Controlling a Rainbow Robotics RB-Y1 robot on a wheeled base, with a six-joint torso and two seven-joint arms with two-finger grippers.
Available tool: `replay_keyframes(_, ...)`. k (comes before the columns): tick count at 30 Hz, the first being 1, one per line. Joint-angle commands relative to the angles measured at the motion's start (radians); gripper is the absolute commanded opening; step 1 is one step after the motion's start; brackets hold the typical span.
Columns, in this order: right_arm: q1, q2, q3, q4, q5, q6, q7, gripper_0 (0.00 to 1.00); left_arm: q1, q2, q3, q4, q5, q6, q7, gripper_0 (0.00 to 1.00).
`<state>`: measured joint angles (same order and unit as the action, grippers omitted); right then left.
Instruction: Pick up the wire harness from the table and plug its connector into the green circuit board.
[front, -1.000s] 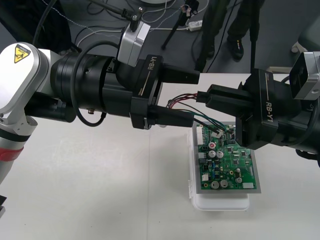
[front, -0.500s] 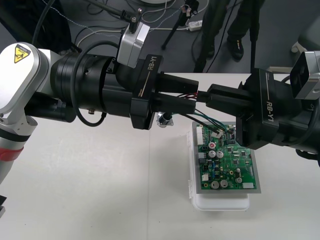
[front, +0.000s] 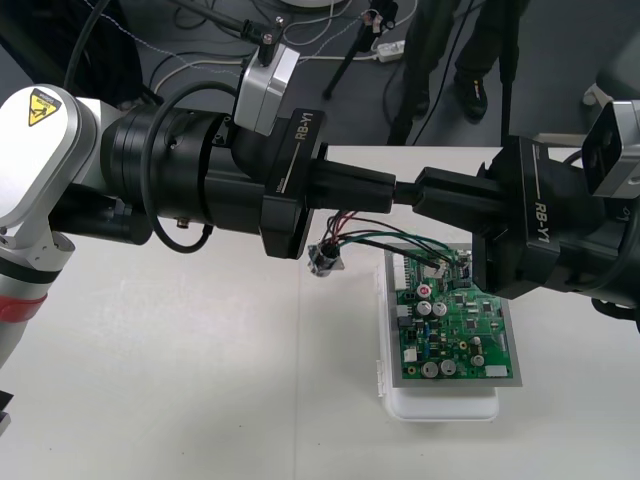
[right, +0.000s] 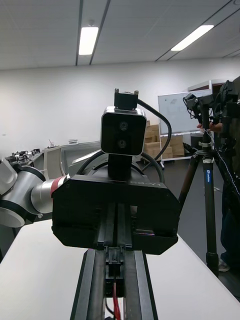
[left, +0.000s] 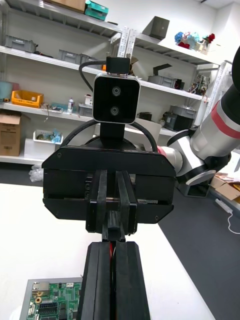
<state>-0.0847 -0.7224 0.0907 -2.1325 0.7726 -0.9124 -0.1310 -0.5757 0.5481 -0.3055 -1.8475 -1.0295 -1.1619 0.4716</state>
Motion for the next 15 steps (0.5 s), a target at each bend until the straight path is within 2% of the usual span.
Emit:
replay_keyframes(1, 0.010, -0.014, 0.012, -0.040, -0.018, 0.009, 0.037, 0.00, -0.046, 0.015, 0.005, -0.012, 0.014, -0.031, -0.062, 0.01)
replay_keyframes(15, 0.010, -0.020, 0.012, -0.040, -0.024, 0.007, 0.031, 0.00, -0.046, 0.015, 0.005, -0.012, 0.020, -0.031, -0.070, 0.00)
